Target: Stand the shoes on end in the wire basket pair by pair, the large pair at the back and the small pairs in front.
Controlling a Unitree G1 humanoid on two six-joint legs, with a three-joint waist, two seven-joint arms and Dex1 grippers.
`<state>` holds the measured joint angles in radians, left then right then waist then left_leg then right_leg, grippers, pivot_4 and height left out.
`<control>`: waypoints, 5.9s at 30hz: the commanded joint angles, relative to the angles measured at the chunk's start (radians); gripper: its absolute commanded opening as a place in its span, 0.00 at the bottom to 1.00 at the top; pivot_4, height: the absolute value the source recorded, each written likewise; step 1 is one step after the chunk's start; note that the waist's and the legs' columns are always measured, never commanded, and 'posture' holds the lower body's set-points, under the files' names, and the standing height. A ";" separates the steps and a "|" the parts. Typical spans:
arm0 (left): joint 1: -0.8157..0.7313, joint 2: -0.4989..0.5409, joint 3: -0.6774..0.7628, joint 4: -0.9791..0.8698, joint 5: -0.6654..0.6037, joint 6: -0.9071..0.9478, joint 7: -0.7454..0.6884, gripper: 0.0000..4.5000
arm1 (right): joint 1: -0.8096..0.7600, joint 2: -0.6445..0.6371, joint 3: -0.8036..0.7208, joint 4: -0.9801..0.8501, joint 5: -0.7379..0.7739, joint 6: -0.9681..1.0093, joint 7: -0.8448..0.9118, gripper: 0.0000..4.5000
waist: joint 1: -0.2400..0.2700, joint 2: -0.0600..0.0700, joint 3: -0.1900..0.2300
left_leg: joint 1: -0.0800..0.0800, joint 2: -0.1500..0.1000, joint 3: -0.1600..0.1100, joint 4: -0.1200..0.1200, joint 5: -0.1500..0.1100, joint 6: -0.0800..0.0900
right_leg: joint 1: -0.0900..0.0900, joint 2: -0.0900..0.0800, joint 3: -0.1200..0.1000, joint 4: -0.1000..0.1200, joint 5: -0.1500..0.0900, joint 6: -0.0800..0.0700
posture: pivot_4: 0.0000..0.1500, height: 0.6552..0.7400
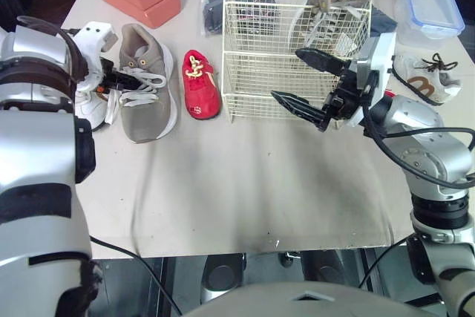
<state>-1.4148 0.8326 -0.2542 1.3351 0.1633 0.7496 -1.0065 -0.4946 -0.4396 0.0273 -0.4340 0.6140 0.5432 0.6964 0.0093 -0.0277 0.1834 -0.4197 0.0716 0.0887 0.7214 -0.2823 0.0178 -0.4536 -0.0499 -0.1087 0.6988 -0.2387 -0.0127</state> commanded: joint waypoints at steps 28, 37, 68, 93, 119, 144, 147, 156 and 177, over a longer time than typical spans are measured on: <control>-0.124 0.077 0.153 -0.035 0.008 0.080 -0.061 0.11 | -0.021 -0.052 -0.008 -0.026 0.021 -0.006 0.071 1.00 | -0.003 -0.004 0.000 | -0.010 0.000 -0.002 0.003 0.000 0.000 | -0.007 0.000 -0.003 0.001 0.001 -0.001 | 1.00 0.36; -0.155 0.126 0.145 -0.145 -0.009 0.240 -0.178 0.11 | -0.043 -0.046 -0.019 -0.003 0.025 -0.010 0.078 1.00 | -0.017 -0.006 0.001 | -0.014 -0.001 -0.001 0.007 0.000 0.000 | -0.012 -0.003 -0.002 0.008 0.001 -0.001 | 1.00 0.36; 0.085 -0.352 0.687 -0.965 -0.555 -0.332 0.415 0.11 | -0.107 0.019 -0.143 0.076 -0.067 -0.189 -0.081 1.00 | -0.014 -0.007 0.001 | -0.015 -0.001 -0.004 0.017 0.000 0.000 | -0.012 -0.005 0.003 0.016 0.001 -0.001 | 1.00 0.36; 0.190 -0.576 0.437 -0.673 -0.246 -1.225 0.715 0.11 | -0.032 0.048 -0.176 0.022 -0.079 -0.245 -0.194 1.00 | -0.014 -0.007 0.000 | -0.013 -0.004 0.000 0.015 0.000 0.000 | -0.012 -0.004 0.000 0.016 0.001 -0.001 | 1.00 0.36; 0.335 -0.615 0.341 -0.577 -0.223 -1.109 0.675 0.11 | -0.027 0.057 -0.166 -0.008 -0.077 -0.225 -0.219 1.00 | -0.010 -0.006 -0.001 | -0.013 -0.005 -0.001 0.015 0.000 0.000 | -0.011 -0.004 -0.001 0.015 0.001 -0.001 | 1.00 0.36; 0.650 -0.643 0.336 -1.178 -0.297 -0.609 0.751 0.99 | -0.026 0.046 -0.165 0.013 -0.081 -0.233 -0.203 1.00 | -0.009 0.002 -0.008 | -0.010 -0.002 -0.002 0.015 0.000 0.000 | -0.009 -0.004 0.003 0.016 0.001 -0.001 | 1.00 0.36; 0.688 -0.639 0.339 -1.244 -0.309 -0.570 0.750 0.99 | -0.024 0.037 -0.169 0.020 -0.080 -0.230 -0.192 1.00 | -0.006 0.002 -0.008 | -0.010 -0.002 -0.002 0.016 0.000 0.000 | -0.009 -0.004 0.004 0.016 0.001 -0.001 | 1.00 0.36; 0.806 -0.524 0.400 -1.517 -0.460 -0.452 0.613 0.99 | 0.057 -0.062 -0.264 0.033 -0.053 -0.212 -0.148 1.00 | 0.005 0.002 -0.008 | -0.012 -0.001 -0.003 0.015 0.000 0.000 | -0.009 -0.003 0.004 0.015 0.001 -0.001 | 1.00 0.36; 0.770 -0.008 0.288 -1.818 -0.937 0.020 -0.007 0.99 | 0.350 -0.326 -0.333 0.304 -0.187 -0.203 0.043 1.00 | 0.004 0.002 -0.008 | -0.009 -0.001 -0.005 0.015 0.000 0.000 | -0.009 -0.001 0.008 0.014 -0.001 0.003 | 1.00 0.36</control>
<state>-0.6184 0.8119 0.0266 -0.4414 -0.7413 0.7544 -0.9996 -0.1306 -0.7457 -0.2986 -0.1313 0.4454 0.3827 0.7174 0.0135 -0.0252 0.1753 -0.4291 0.0705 0.0835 0.7360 -0.2825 0.0182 -0.4624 -0.0504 -0.1009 0.7126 -0.2402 -0.0101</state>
